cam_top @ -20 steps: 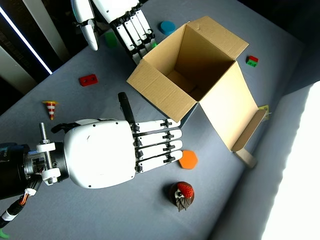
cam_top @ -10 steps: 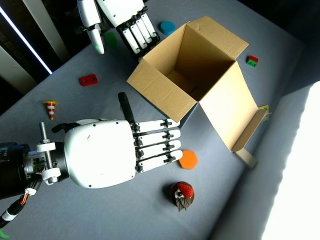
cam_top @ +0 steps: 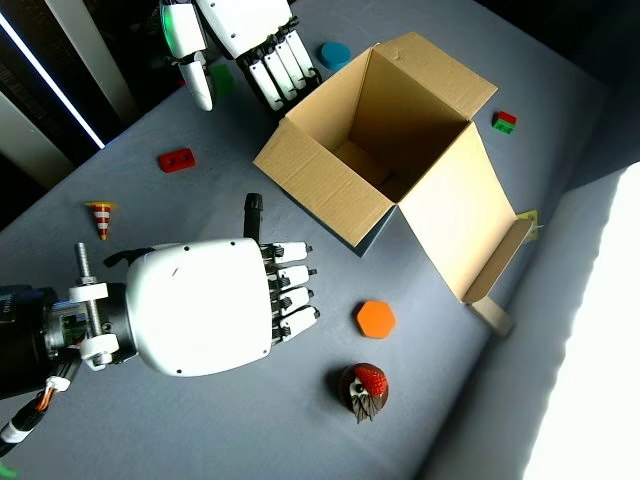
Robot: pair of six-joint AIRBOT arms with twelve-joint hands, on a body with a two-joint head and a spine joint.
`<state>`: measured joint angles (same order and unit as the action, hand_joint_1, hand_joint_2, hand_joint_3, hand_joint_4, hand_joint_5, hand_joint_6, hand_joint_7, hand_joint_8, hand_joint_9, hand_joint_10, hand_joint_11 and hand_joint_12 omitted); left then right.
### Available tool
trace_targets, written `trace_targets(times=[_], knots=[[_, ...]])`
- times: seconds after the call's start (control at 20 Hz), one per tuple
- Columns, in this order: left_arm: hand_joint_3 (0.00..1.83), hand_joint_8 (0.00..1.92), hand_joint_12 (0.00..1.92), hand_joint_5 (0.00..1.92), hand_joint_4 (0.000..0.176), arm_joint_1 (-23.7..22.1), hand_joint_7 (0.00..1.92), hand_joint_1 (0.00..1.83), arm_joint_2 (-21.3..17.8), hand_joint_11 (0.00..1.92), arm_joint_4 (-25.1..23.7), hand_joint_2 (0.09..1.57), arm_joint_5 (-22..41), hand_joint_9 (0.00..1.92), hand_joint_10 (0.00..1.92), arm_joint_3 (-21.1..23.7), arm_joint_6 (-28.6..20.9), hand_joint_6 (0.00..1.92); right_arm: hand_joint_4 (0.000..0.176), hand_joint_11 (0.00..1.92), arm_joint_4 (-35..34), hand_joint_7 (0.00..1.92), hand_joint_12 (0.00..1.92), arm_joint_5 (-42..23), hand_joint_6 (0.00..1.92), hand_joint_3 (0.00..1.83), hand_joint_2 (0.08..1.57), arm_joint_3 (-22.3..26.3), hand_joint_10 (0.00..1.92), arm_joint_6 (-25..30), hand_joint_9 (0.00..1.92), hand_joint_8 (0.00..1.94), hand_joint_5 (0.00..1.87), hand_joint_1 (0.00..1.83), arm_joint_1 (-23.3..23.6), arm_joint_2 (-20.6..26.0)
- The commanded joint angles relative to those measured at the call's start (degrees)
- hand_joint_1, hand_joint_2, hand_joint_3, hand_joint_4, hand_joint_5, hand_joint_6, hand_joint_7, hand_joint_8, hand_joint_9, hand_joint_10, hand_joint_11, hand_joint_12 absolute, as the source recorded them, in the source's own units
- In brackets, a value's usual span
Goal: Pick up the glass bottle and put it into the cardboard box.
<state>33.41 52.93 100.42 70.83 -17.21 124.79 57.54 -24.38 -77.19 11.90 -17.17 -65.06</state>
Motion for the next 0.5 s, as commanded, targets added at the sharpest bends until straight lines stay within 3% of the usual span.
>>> trace_targets(times=[0.0, 0.3, 0.45], knots=[[0.00, 0.00, 0.32, 0.04, 0.000, -0.05, 0.01, 0.00, -0.25, 0.00, -4.30, 1.33, 1.24, 0.02, 0.00, 0.01, -0.38, 0.01, 0.000, 0.54, -2.37, 0.86, 1.82, -4.20, 1.52, 0.00, 1.24, 0.20, 1.37, 0.35, 0.83, 1.23, 0.67, 1.16, 1.58, 1.13], [0.00, 0.00, 0.32, 0.03, 0.000, 0.06, 0.01, 0.00, -0.74, 0.00, -4.48, 1.33, 1.16, 0.02, 0.00, 0.53, -0.43, 0.00, 0.000, 0.53, 0.38, 0.87, 1.82, -3.21, 1.51, 0.00, 1.24, 6.62, 1.37, 1.08, 0.82, 1.24, 0.66, 1.16, 8.31, 8.98], [0.00, 0.00, 0.32, 0.02, 0.000, 0.36, 0.01, 0.00, -0.96, 0.00, -4.72, 1.33, 0.41, 0.02, 0.00, 0.37, -0.43, 0.00, 0.000, 0.53, 8.91, 0.86, 1.82, -2.77, 1.51, 0.00, 1.24, 7.87, 1.37, 8.98, 0.83, 1.23, 0.66, 1.16, 13.07, 10.45]])
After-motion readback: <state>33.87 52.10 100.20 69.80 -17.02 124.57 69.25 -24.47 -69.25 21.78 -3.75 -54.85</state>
